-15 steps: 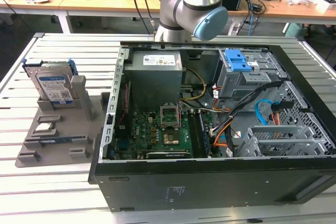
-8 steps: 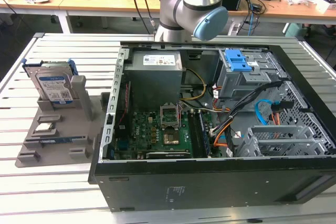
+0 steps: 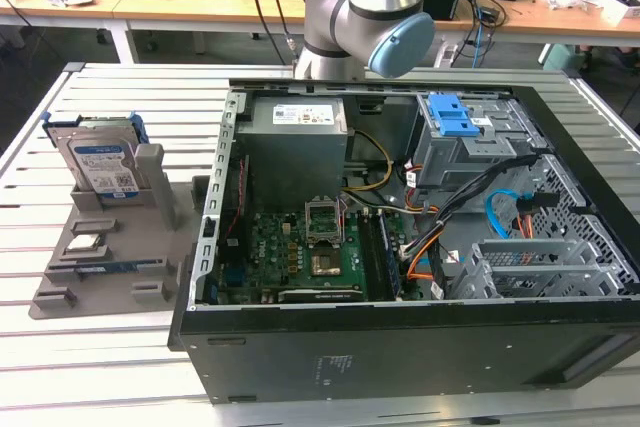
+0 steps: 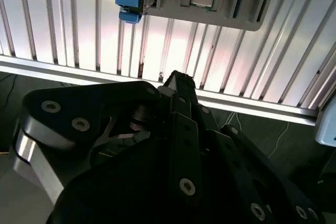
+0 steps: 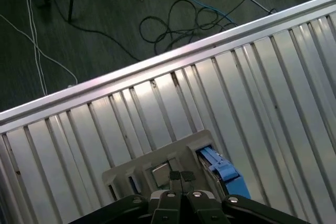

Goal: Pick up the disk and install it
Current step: 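Pick up the disk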

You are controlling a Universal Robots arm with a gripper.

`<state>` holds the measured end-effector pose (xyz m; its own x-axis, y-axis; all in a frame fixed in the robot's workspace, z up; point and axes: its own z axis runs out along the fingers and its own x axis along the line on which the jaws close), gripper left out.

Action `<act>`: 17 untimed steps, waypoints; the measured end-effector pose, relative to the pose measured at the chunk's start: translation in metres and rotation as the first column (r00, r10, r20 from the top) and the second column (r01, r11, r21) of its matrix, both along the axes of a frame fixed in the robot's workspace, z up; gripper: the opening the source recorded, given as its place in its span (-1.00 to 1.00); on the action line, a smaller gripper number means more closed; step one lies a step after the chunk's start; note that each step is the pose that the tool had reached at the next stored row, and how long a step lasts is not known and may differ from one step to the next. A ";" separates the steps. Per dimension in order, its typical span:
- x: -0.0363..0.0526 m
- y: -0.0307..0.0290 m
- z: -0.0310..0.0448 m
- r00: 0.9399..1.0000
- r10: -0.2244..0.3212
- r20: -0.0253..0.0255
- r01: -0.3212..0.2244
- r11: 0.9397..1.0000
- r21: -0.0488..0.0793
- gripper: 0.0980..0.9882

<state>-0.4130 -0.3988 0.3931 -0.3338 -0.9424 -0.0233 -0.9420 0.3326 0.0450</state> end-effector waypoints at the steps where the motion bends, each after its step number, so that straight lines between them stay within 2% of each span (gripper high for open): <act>1: 0.0000 0.0000 0.0000 1.000 0.014 0.000 -0.014 1.000 0.000 -0.98; 8: 0.0000 0.0000 0.0000 0.994 0.111 0.000 -0.111 0.994 0.000 -0.98; 17: 0.0000 0.0000 0.0000 0.977 0.214 0.000 -0.214 0.977 0.000 -0.98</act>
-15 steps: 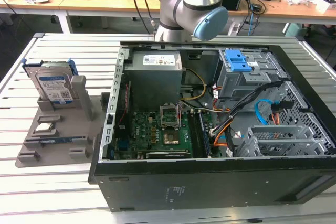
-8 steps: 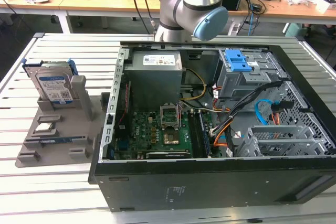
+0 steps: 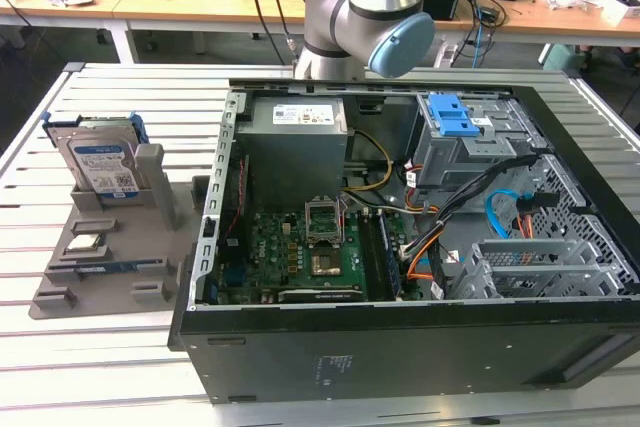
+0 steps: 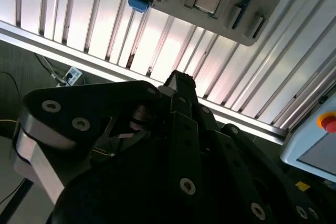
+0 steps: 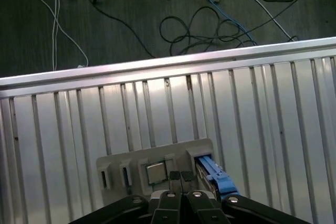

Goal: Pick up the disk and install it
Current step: 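Pick up the disk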

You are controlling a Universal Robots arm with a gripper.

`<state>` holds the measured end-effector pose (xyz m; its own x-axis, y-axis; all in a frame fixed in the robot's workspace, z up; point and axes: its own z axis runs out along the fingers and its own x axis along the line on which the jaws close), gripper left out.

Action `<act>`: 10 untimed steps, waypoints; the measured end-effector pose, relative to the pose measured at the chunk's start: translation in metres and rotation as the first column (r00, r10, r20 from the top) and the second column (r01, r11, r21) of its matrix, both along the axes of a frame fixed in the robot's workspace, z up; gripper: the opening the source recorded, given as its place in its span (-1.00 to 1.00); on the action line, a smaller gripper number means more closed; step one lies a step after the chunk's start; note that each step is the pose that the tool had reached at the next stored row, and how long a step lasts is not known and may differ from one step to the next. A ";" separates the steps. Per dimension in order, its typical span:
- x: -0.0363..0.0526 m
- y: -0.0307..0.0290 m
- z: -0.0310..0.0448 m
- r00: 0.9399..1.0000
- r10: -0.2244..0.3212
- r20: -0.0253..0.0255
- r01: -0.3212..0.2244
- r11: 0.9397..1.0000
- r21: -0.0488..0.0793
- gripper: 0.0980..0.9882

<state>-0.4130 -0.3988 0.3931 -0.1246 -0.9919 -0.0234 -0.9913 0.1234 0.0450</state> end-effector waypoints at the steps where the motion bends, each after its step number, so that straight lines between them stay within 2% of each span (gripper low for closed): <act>1: 0.0000 0.0000 0.0000 1.000 0.000 0.000 0.000 1.000 0.000 -0.98; 6: 0.0000 0.0000 0.0000 1.000 0.001 0.000 -0.001 1.000 0.000 -0.96; 10: 0.0000 0.0000 0.0000 1.000 0.002 0.000 -0.002 1.000 0.000 -0.42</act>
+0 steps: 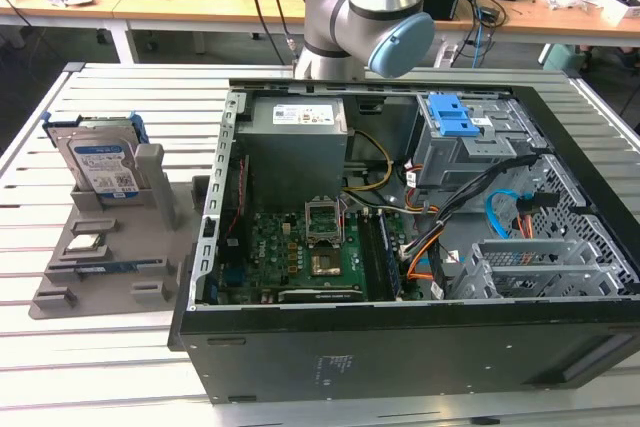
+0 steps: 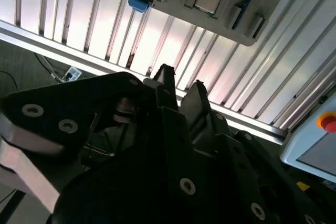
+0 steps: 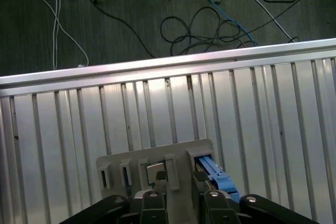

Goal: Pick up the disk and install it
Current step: 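Pick up the disk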

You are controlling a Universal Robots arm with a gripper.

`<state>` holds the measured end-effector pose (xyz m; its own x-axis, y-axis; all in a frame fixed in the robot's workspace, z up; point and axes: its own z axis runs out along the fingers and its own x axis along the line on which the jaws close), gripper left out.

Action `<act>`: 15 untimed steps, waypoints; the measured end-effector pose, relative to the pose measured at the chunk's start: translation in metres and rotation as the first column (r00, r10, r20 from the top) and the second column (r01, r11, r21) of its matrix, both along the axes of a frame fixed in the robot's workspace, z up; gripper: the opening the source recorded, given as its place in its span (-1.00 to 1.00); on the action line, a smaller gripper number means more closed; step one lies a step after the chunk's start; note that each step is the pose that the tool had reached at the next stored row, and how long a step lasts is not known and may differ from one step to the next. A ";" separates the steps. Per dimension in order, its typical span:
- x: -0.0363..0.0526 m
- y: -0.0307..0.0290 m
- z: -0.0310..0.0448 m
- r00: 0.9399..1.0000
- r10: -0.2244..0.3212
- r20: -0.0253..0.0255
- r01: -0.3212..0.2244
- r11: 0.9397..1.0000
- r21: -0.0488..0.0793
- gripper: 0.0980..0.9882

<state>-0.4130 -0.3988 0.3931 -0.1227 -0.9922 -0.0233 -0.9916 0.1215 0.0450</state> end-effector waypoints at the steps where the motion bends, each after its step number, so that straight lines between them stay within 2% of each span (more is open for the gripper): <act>1: 0.0000 0.0000 0.0000 1.000 0.000 0.000 0.000 1.000 0.000 -0.42; 2: 0.0000 0.0000 0.0000 1.000 0.000 0.000 0.000 1.000 0.000 -0.29; 3: 0.0000 0.0000 0.0000 1.000 0.001 0.000 -0.001 1.000 0.000 -0.29; 4: 0.0000 0.0000 0.0000 1.000 0.001 0.000 -0.001 1.000 0.000 -0.14; 10: 0.0032 0.0010 0.0000 1.000 0.001 0.000 -0.001 1.000 -0.001 -0.14; 12: 0.0078 0.0023 0.0000 1.000 0.001 0.000 -0.001 1.000 -0.002 -0.14; 13: 0.0153 0.0040 -0.0001 1.000 0.001 0.000 -0.001 1.000 -0.003 -0.14; 15: 0.0207 0.0055 0.0001 1.000 0.001 0.000 -0.001 1.000 -0.005 -0.14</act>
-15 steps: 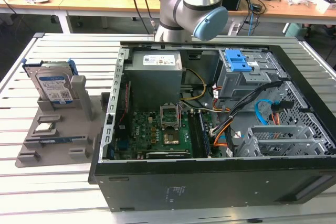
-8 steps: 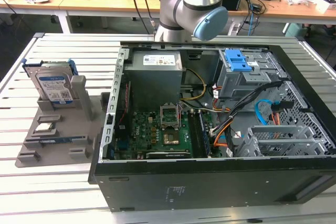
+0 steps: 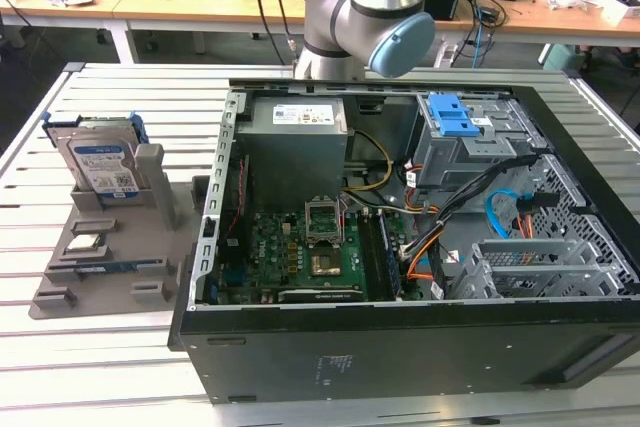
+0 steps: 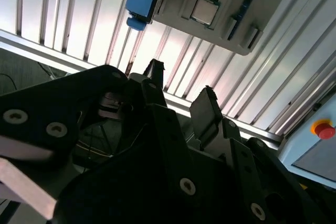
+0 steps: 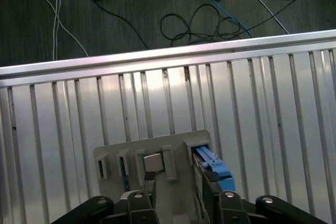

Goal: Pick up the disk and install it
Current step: 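Pick up the disk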

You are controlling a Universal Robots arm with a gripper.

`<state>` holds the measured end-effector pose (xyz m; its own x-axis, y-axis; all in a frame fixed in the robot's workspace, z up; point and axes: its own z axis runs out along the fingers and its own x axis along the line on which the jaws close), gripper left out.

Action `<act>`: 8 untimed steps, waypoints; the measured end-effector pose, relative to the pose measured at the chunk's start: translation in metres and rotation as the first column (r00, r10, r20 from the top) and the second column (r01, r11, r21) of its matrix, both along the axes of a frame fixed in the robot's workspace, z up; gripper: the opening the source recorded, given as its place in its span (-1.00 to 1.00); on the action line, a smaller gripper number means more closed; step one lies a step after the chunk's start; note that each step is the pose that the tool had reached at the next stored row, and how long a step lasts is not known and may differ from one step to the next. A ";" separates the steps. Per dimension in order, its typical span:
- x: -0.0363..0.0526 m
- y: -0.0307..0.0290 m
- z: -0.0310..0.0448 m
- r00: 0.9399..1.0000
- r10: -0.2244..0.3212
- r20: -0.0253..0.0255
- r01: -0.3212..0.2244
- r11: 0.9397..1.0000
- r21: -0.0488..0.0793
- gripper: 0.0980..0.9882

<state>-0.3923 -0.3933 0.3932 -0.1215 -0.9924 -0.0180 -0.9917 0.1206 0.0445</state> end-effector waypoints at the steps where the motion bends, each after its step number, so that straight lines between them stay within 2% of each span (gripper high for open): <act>1: 0.0033 0.0009 -0.0001 1.000 0.000 0.000 0.000 1.000 -0.001 -0.14; 6: 0.0215 0.0054 -0.0001 1.000 0.000 0.000 0.000 1.000 -0.009 -0.14; 8: 0.0257 0.0066 0.0000 1.000 0.000 0.000 0.000 1.000 -0.010 -0.14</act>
<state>-0.3666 -0.3867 0.3932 -0.1215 -0.9926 -0.0076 -0.9917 0.1211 0.0433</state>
